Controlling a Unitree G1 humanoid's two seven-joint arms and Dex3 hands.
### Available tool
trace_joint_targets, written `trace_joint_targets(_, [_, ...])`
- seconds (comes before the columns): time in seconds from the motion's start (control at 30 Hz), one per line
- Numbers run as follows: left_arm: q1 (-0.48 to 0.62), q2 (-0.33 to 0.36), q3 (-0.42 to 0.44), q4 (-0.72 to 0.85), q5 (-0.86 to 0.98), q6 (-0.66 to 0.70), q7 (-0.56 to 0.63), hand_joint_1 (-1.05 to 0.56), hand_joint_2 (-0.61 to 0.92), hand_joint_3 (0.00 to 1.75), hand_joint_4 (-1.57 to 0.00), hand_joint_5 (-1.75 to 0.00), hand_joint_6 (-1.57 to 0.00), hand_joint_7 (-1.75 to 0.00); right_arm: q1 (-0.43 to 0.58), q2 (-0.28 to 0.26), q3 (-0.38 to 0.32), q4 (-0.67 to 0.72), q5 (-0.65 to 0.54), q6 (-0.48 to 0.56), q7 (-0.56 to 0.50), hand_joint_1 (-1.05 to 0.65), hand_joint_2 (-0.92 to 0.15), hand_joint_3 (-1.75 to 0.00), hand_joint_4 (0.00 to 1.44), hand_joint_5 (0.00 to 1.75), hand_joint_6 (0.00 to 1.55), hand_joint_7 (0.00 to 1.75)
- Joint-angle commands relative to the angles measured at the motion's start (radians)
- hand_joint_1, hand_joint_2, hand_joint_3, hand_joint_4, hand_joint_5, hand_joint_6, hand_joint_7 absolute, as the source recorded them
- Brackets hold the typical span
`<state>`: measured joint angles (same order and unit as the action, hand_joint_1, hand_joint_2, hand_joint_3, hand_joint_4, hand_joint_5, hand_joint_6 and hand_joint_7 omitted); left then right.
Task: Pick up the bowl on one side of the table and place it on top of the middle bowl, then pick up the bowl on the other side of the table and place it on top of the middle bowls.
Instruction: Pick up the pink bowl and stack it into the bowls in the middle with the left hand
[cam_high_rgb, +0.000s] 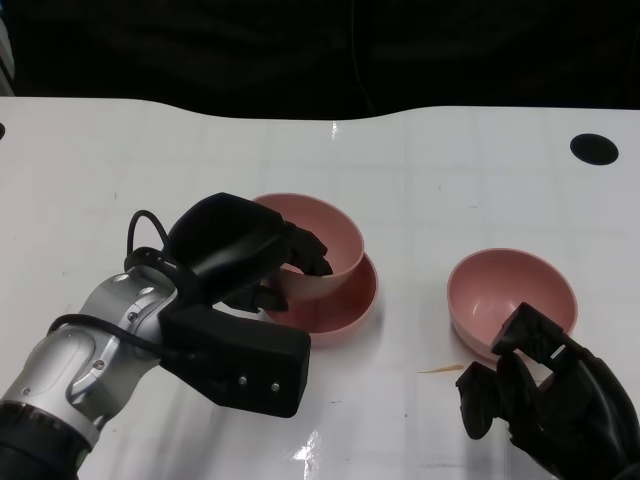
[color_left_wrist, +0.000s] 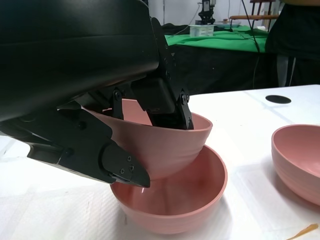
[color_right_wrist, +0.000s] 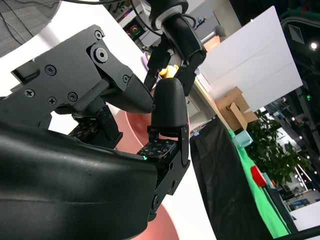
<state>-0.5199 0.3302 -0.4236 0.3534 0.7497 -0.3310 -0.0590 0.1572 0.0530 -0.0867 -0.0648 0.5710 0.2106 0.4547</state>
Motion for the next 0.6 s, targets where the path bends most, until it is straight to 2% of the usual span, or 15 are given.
trace_joint_targets(0.03, [-0.024,0.000,-0.002,0.021,-0.003,-0.010,0.022,-0.09,0.92,0.10,-0.75,-1.52,-0.98,-0.80,0.004,-0.004,-0.006,-0.013,0.001,-0.005,-0.009,-0.01,-0.54,-1.31,0.97,1.75,0.69,1.75])
trace_joint_targets(0.1, [-0.029,-0.003,-0.005,0.029,-0.004,-0.013,0.019,-0.09,0.92,0.12,-0.72,-1.59,-0.84,-1.09,0.003,-0.006,-0.007,-0.009,0.002,-0.007,-0.006,-0.01,-0.54,-1.31,0.97,1.75,0.69,1.75])
trace_joint_targets(0.17, [-0.033,-0.007,-0.008,0.035,-0.001,-0.015,0.024,-0.11,0.92,0.13,-0.70,-1.64,-0.73,-1.30,0.001,-0.003,-0.008,-0.005,0.003,-0.012,-0.004,-0.01,-0.53,-1.31,0.97,1.75,0.69,1.75])
trace_joint_targets(0.23, [-0.034,-0.008,-0.009,0.038,0.000,-0.017,0.027,-0.11,0.92,0.13,-0.69,-1.66,-0.69,-1.35,0.001,-0.001,-0.009,-0.004,0.004,-0.014,-0.005,0.00,-0.53,-1.31,0.97,1.75,0.69,1.74])
trace_joint_targets(0.43, [-0.035,-0.016,-0.011,0.039,-0.003,-0.011,0.020,-0.12,0.92,0.12,-0.68,-1.66,-0.68,-1.33,0.005,0.002,-0.009,-0.017,0.006,-0.003,-0.025,0.00,-0.54,-1.31,0.96,1.75,0.69,1.74])
trace_joint_targets(0.5, [-0.034,-0.019,-0.013,0.037,-0.007,-0.009,0.009,-0.13,0.92,0.12,-0.71,-1.54,-0.75,-1.12,0.006,0.005,-0.007,-0.020,0.003,-0.006,-0.032,0.00,-0.54,-1.31,0.96,1.75,0.69,1.74])
trace_joint_targets(0.57, [-0.035,-0.021,-0.016,0.044,-0.010,-0.019,0.008,-0.13,0.92,0.07,-0.77,-1.41,-0.88,-0.83,0.006,0.007,-0.006,-0.020,0.000,-0.008,-0.037,-0.01,-0.54,-1.31,0.97,1.75,0.69,1.74])
trace_joint_targets(0.6, [-0.036,-0.022,-0.018,0.047,-0.011,-0.023,0.009,-0.13,0.92,0.06,-0.78,-1.39,-0.91,-0.78,0.006,0.007,-0.005,-0.020,0.001,-0.008,-0.037,-0.01,-0.53,-1.32,0.97,1.75,0.69,1.74])
